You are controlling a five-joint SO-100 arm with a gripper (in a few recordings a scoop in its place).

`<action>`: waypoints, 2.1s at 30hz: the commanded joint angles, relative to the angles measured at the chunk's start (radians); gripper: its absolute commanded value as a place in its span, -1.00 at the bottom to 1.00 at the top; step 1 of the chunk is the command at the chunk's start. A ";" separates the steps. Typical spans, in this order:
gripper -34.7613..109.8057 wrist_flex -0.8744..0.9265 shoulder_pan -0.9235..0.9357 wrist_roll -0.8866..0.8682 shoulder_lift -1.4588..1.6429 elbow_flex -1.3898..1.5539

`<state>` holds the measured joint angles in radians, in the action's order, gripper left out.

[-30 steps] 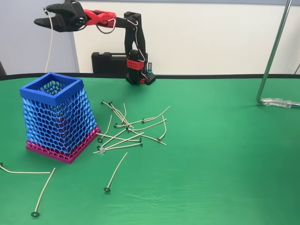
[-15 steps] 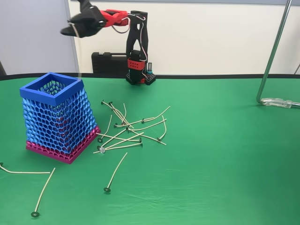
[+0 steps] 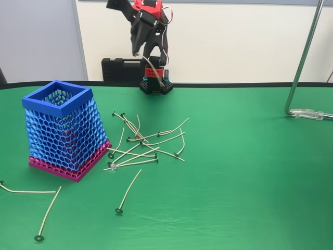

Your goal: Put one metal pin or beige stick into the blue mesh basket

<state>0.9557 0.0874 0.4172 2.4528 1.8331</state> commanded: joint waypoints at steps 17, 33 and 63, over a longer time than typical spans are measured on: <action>-0.51 0.129 -0.103 -0.199 0.811 0.683; -0.51 -0.112 -0.083 -0.210 0.871 1.175; -0.49 -0.089 -0.133 -0.242 0.873 1.250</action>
<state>0.8636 -0.0414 0.1795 3.3165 3.0787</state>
